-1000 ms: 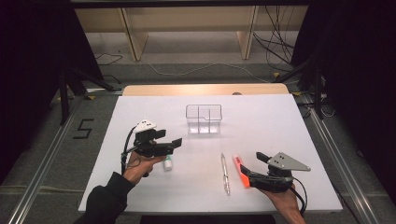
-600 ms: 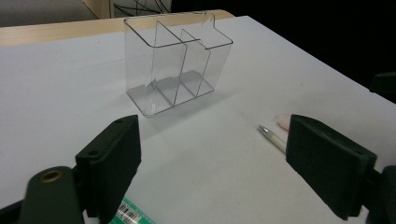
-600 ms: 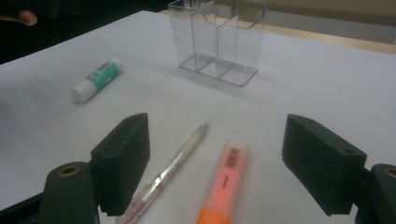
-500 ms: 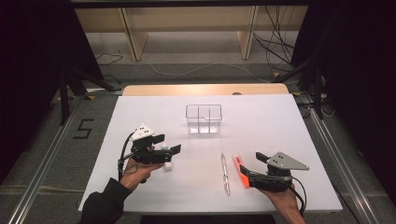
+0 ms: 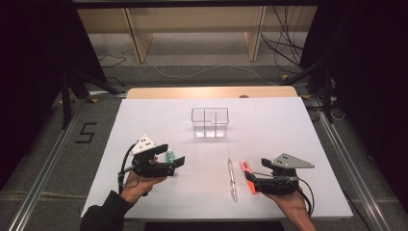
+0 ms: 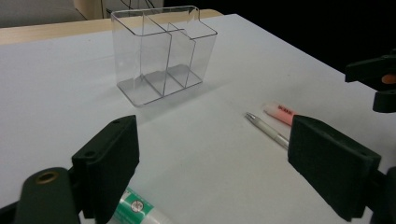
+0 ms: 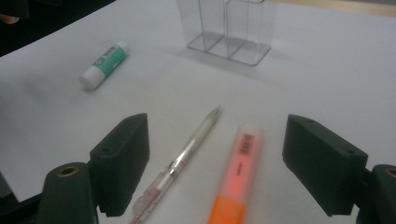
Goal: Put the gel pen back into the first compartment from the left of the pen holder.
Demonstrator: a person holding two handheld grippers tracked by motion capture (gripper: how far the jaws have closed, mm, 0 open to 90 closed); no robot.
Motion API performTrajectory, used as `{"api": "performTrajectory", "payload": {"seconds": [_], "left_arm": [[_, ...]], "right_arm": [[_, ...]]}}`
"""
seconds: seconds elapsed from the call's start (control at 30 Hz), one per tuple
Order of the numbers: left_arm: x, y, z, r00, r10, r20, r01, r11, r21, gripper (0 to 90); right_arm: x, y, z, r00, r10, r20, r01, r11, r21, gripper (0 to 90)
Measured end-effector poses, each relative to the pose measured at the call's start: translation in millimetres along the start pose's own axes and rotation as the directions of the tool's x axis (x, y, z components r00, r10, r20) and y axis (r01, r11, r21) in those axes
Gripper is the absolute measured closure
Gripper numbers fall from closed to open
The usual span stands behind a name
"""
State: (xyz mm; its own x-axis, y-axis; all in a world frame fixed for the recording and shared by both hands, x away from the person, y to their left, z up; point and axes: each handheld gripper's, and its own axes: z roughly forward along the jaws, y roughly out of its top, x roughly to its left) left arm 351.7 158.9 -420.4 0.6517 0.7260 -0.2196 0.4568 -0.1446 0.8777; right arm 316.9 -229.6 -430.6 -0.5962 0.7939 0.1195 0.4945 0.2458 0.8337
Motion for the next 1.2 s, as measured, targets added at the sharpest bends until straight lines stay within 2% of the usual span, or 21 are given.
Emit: {"api": "performTrajectory", "payload": {"seconds": [0.07,0.1,0.2,0.33,0.47,0.57,0.67,0.77,0.87,0.97,1.07,1.2], "left_arm": [[-2.1,-1.2,-2.1,1.0000,0.009,0.000,-0.009,1.0000,-0.001,16.1],[-2.7,-1.3,-3.3,0.9999,0.011,-0.001,-0.011,0.9999,-0.002,16.1],[-4.2,-3.3,-5.9,0.9999,0.011,0.000,-0.011,0.9999,-0.005,16.1],[-7.8,-6.2,-7.5,0.9998,0.021,0.003,-0.021,0.9998,0.000,16.1],[-10.2,-10.3,-8.3,0.9997,0.021,0.015,-0.021,0.9998,0.005,16.0],[-11.6,-12.7,-8.3,0.9996,0.022,0.015,-0.022,0.9997,0.004,15.9],[-13.1,-13.7,-9.8,0.9989,0.042,0.019,-0.042,0.9991,-0.003,15.9],[-13.3,-13.7,-11.6,0.9976,0.070,0.003,-0.070,0.9975,-0.014,16.0],[-11.9,-13.8,-13.4,0.9983,0.057,0.009,-0.057,0.9982,-0.017,15.9],[-10.5,-13.7,-14.6,0.9986,0.051,0.014,-0.051,0.9986,-0.018,16.0],[-8.8,-13.3,-15.8,0.9992,0.038,0.015,-0.038,0.9990,-0.023,15.9],[-9.1,-13.4,-16.5,0.9991,0.038,0.016,-0.038,0.9990,-0.023,15.9]], "right_arm": [[3.9,6.2,6.0,0.9999,-0.009,0.006,0.009,0.997,0.071,25.6],[3.9,6.2,6.0,0.9999,-0.009,0.006,0.009,0.997,0.071,25.6],[6.8,11.9,14.6,0.9998,-0.013,-0.015,0.014,0.992,0.123,26.8],[10.9,17.7,27.8,0.9994,-0.034,-0.010,0.035,0.981,0.190,26.7],[15.5,23.6,39.2,0.9982,-0.054,-0.028,0.059,0.969,0.239,26.9],[19.0,26.4,47.0,0.9959,-0.086,-0.029,0.090,0.958,0.272,28.2],[19.6,28.1,56.1,0.9956,-0.082,-0.045,0.092,0.945,0.313,29.7],[20.3,29.1,65.7,0.9944,-0.090,-0.056,0.104,0.933,0.345,31.4],[22.9,30.1,74.5,0.9929,-0.104,-0.058,0.118,0.915,0.386,32.6],[24.1,30.9,82.4,0.9933,-0.098,-0.060,0.115,0.898,0.425,33.4],[22.4,31.9,88.5,0.9924,-0.103,-0.067,0.123,0.885,0.449,33.4],[20.6,33.4,93.9,0.9948,-0.087,-0.053,0.101,0.877,0.470,35.0]]}}
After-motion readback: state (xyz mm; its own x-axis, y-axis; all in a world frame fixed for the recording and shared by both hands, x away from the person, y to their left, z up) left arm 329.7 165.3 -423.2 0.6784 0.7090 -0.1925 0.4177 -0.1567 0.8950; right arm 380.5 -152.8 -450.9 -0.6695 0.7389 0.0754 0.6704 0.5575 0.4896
